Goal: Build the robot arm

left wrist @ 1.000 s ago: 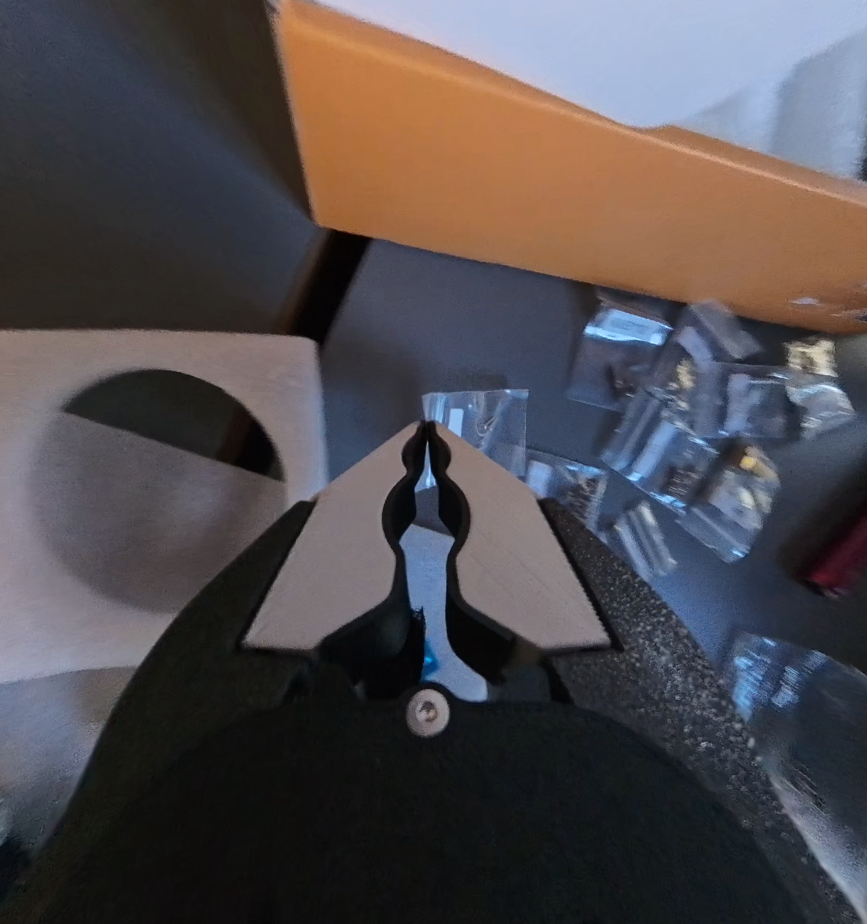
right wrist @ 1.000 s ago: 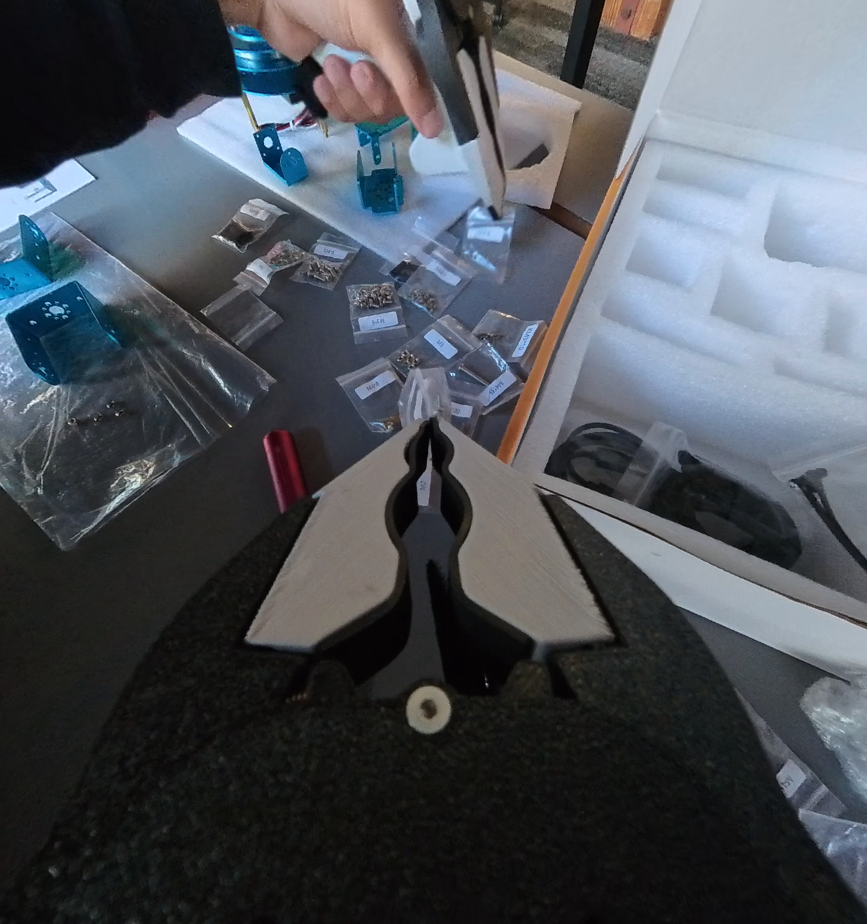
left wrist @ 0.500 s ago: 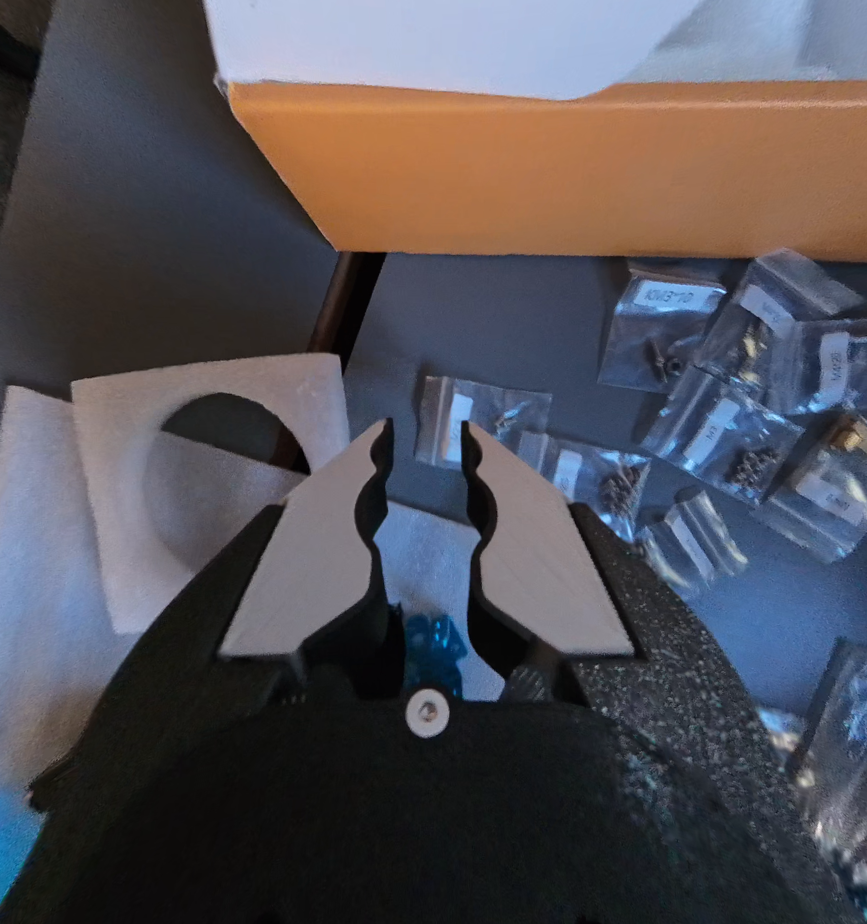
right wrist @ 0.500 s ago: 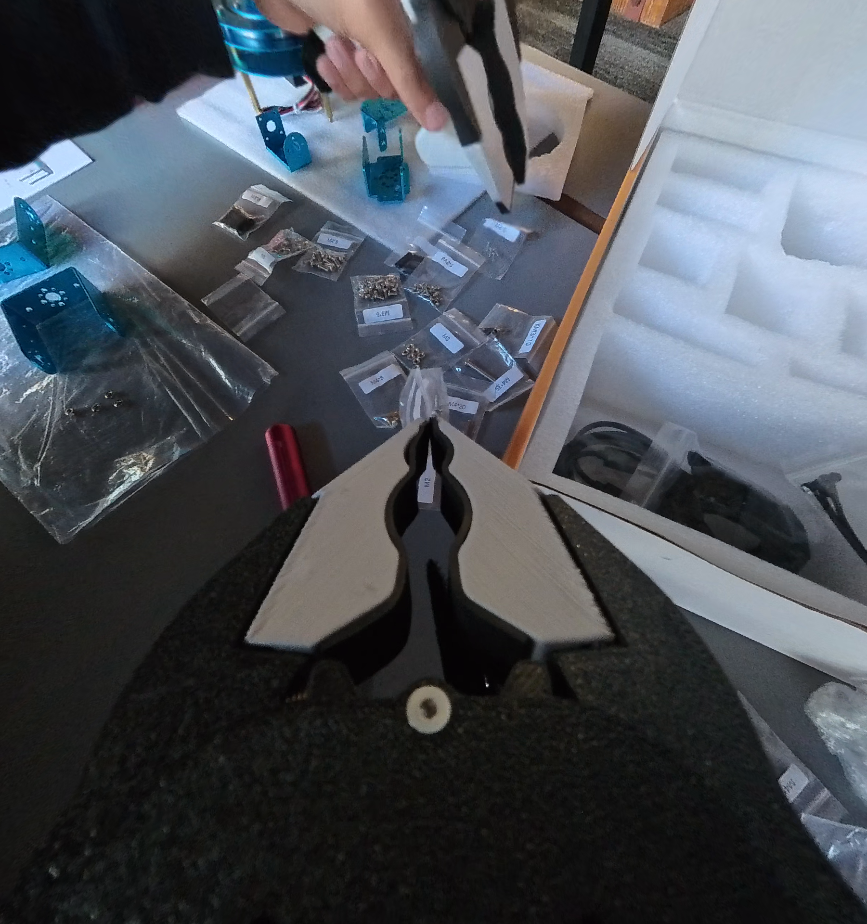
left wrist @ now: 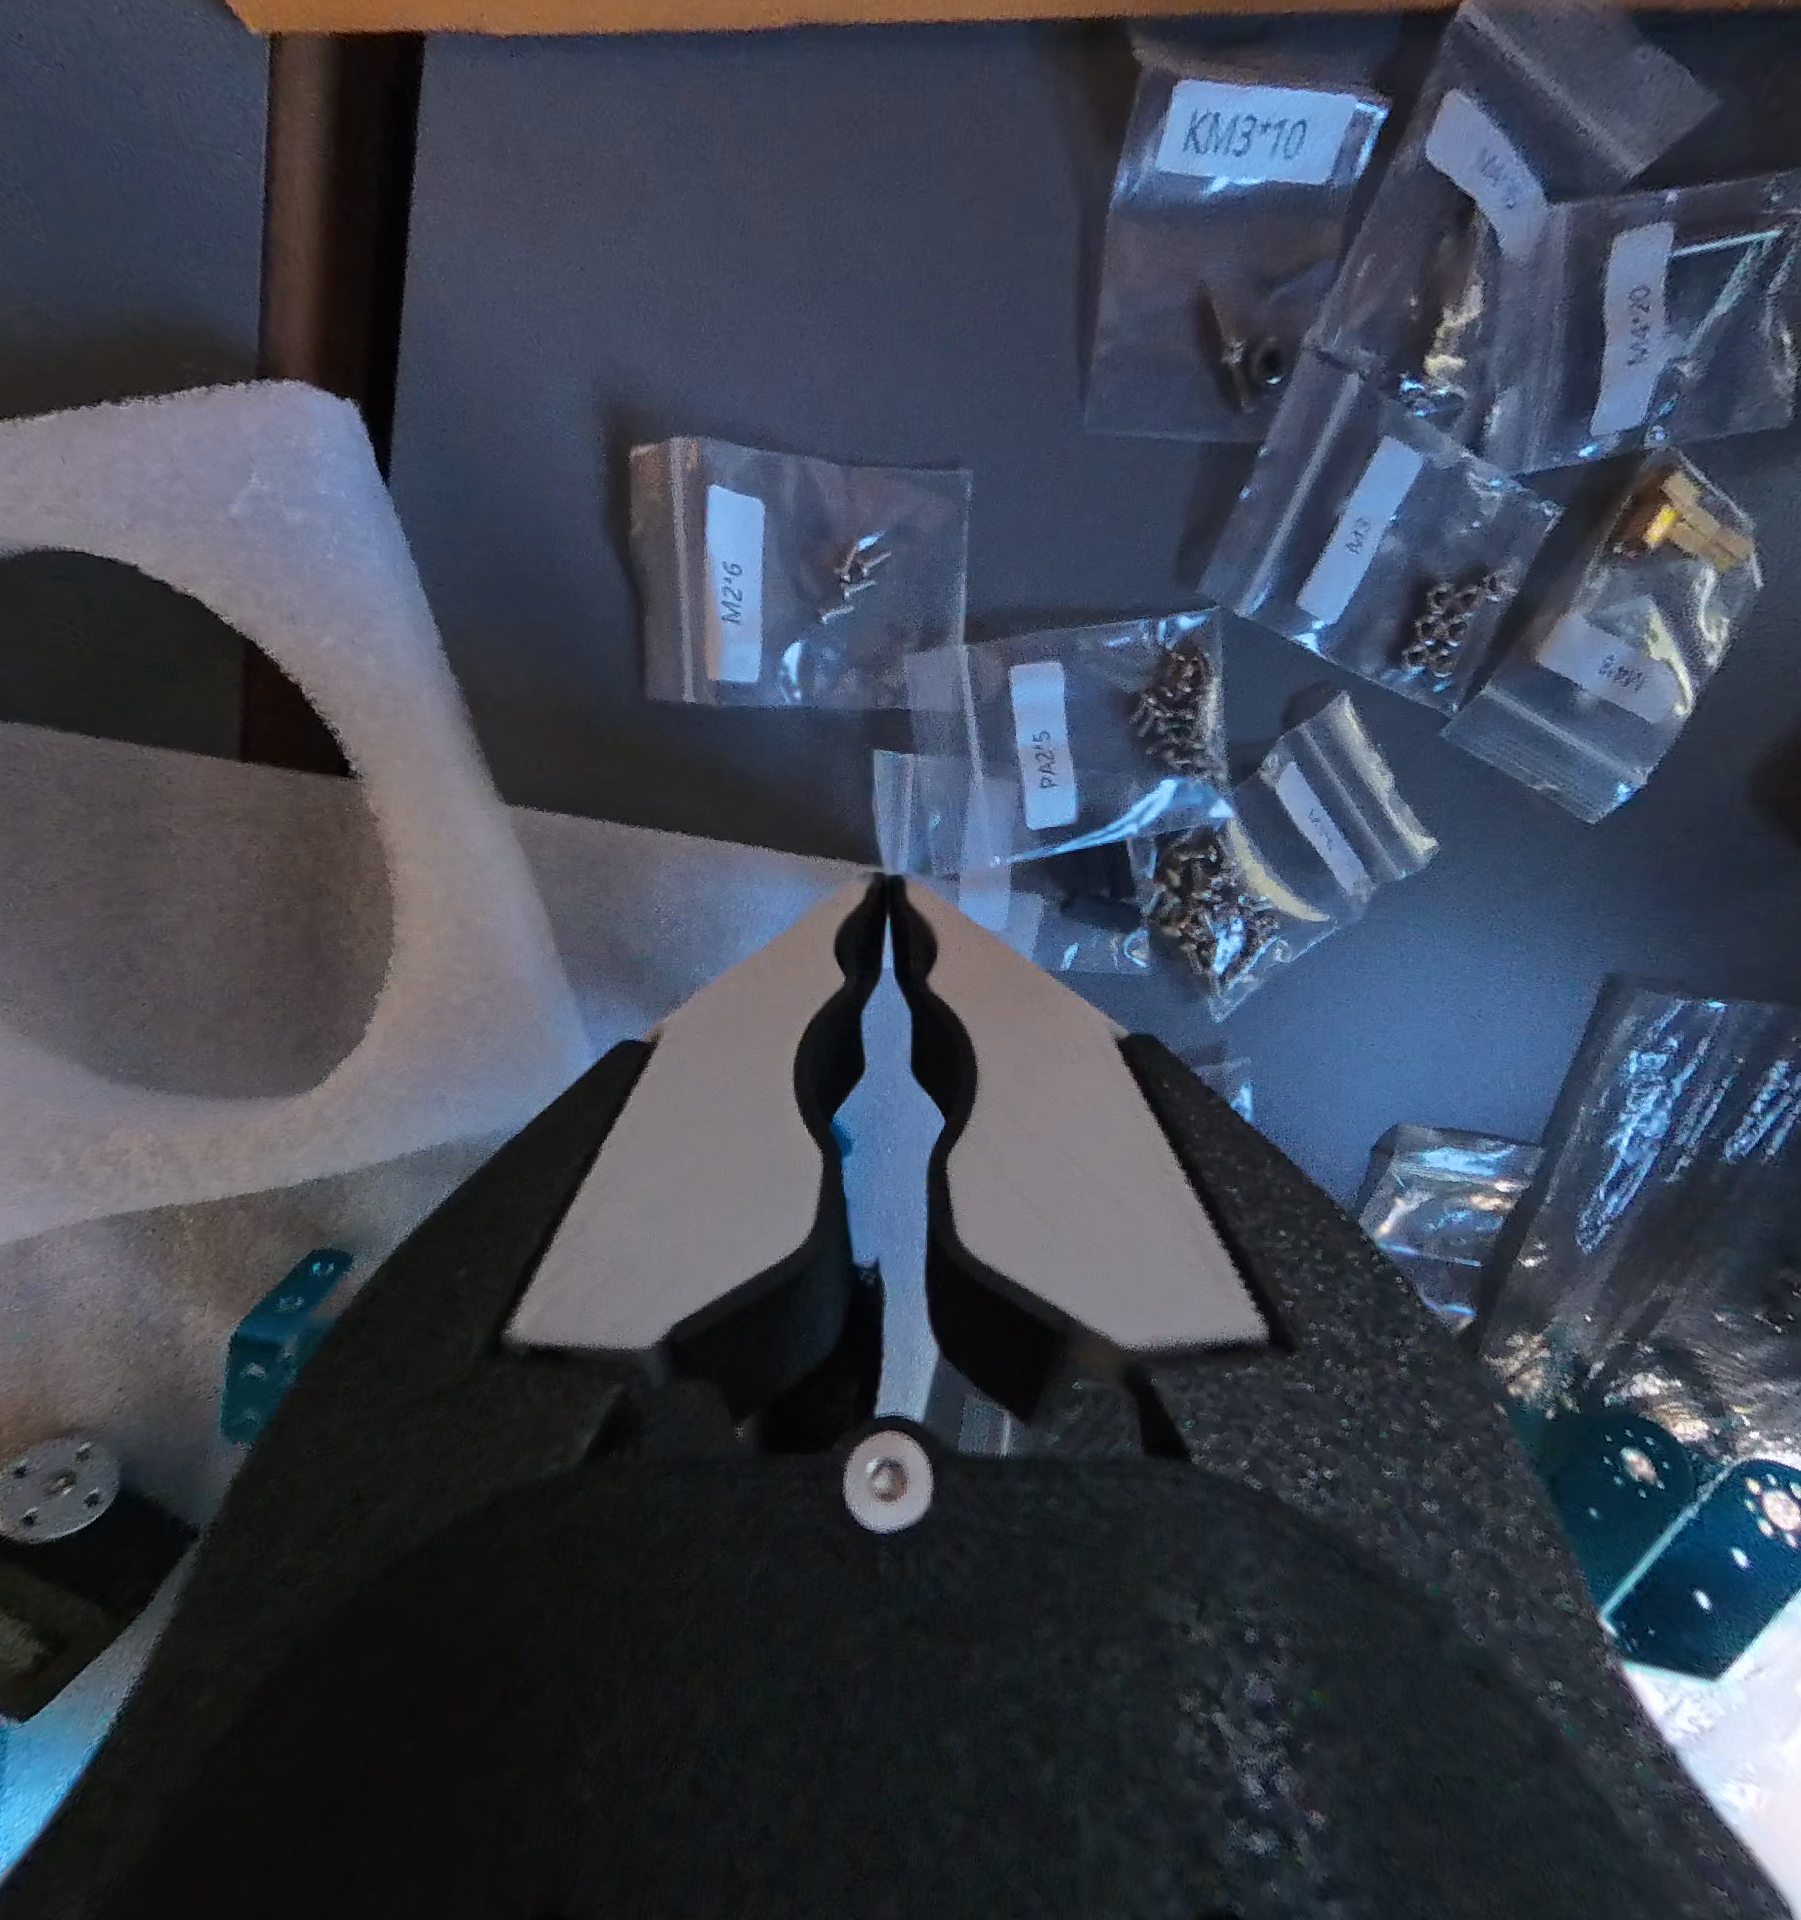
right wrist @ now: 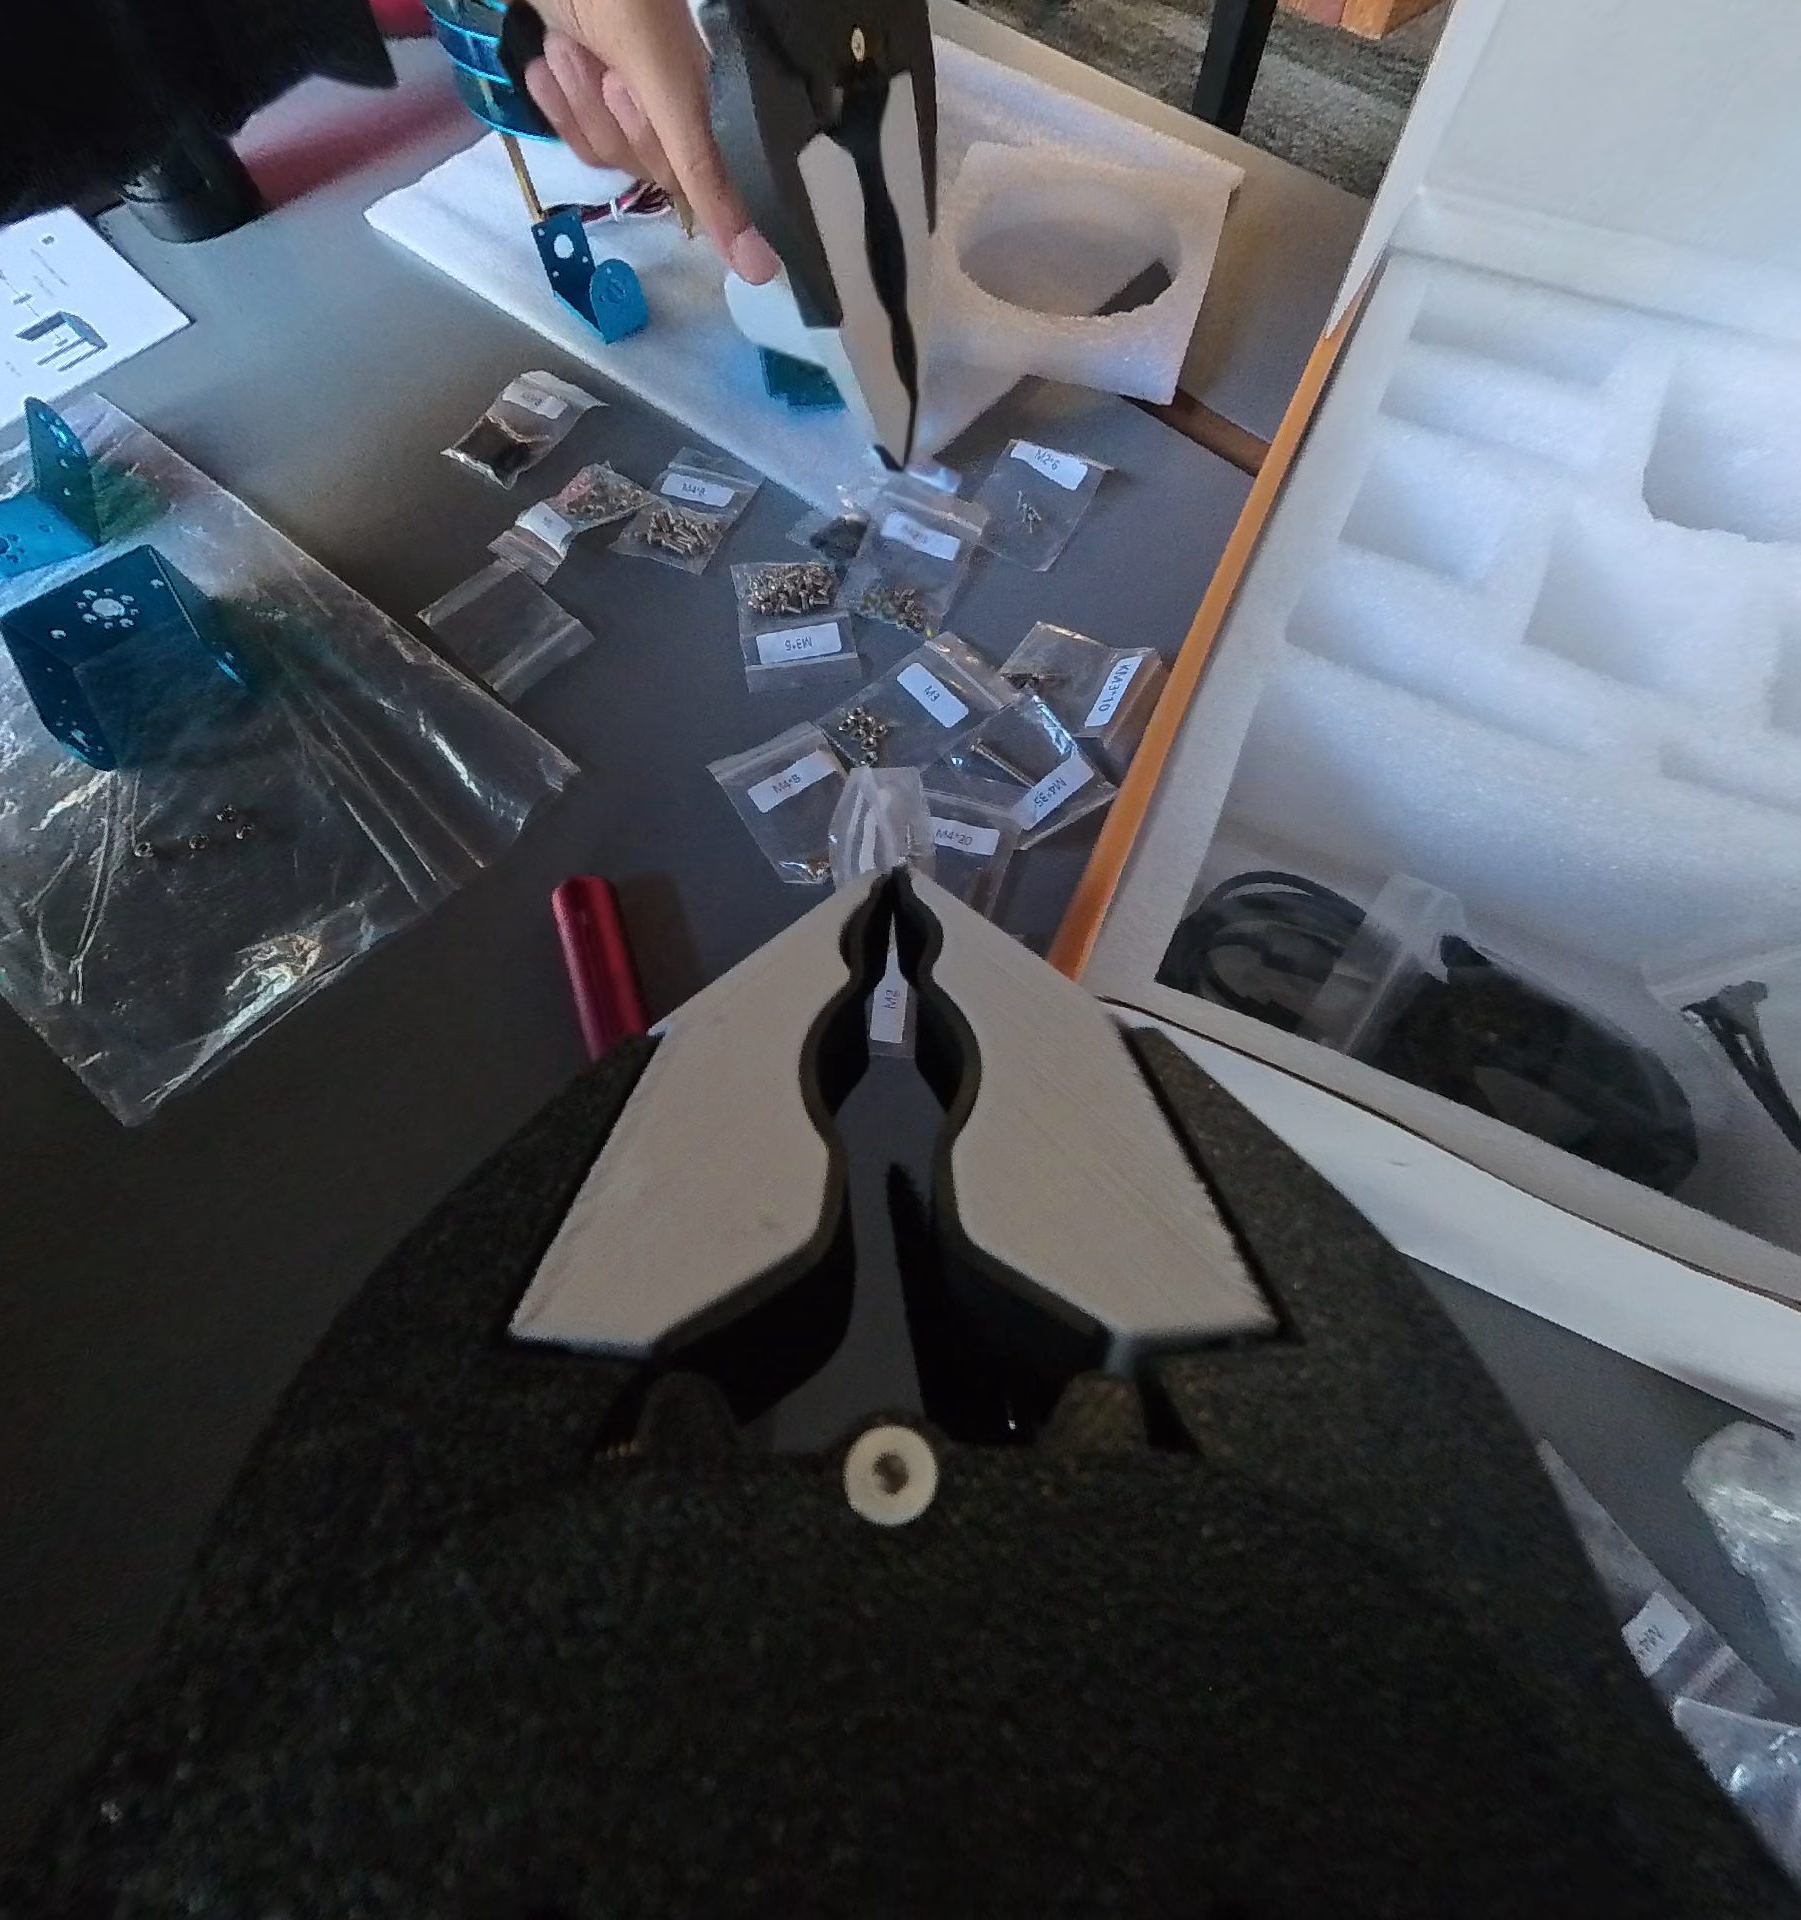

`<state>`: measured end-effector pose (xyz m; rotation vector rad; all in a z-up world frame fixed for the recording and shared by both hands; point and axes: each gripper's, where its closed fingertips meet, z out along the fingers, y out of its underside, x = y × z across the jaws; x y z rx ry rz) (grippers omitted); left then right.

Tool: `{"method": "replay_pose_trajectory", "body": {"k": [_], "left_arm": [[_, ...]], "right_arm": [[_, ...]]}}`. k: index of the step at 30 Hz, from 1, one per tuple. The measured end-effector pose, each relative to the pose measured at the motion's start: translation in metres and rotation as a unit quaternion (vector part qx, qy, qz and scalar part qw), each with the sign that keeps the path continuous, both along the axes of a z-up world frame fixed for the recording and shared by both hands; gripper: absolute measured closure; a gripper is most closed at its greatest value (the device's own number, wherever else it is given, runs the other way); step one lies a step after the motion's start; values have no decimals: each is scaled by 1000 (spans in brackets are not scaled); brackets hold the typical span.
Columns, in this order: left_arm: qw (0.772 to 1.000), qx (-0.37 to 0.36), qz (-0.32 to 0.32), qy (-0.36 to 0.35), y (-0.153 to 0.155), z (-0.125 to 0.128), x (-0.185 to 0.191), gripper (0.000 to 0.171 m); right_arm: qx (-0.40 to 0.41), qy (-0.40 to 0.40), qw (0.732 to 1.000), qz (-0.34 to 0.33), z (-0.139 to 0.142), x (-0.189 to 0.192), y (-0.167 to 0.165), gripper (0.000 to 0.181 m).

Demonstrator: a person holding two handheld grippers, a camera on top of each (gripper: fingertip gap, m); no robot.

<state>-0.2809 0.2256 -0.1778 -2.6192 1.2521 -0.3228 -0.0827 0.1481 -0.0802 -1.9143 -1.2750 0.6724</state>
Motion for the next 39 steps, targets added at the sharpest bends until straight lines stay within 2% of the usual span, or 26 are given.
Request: {"method": "replay_pose_trajectory", "body": {"k": [2,4,6,8,9,11,12,15,18,19,21,26,28,30,34,39], "left_arm": [[999,30,-5,11,4,12,-3,171],[995,95,13,14,19,36,-5,171],[985,172,12,18,28,61,-2,171],[972,233,2,27,30,74,6,171],[969,245,-14,32,24,72,12,171],[967,234,-99,28,-6,51,32,171],[964,232,-122,34,-18,39,35,171],[966,201,-150,58,-47,3,31,171],[960,220,-161,57,-61,0,27,170],[961,219,-158,57,-64,1,24,164],[964,222,-142,44,-66,9,21,144],[968,239,-79,6,-60,39,8,144],[969,244,-29,-21,-64,55,7,144],[973,225,19,-50,-82,66,12,144],[961,237,107,-91,-123,86,26,144],[936,254,151,-191,-183,108,58,144]], "right_arm": [[0,0,1000,-1,0,1,1,181],[2,-1,1000,-2,1,1,1,181],[2,2,1000,-1,2,1,0,181],[3,1,1000,-1,2,1,0,181],[5,-1,1000,-1,2,1,0,181],[4,-2,1000,1,1,0,-1,181],[3,-3,1000,2,0,-1,-1,181],[3,-6,1000,3,-2,-2,-2,181],[3,-5,1000,4,-1,-2,-2,181],[3,-5,1000,3,-1,-2,-2,181],[3,-5,1000,4,-1,-2,-2,181],[4,-4,1000,3,-1,-3,-2,181],[4,-5,1000,1,-2,-2,-1,181],[4,-10,1000,-2,-3,0,1,181],[5,-8,1000,-9,-2,3,4,181],[12,-1,1000,-17,5,8,7,181]]}}
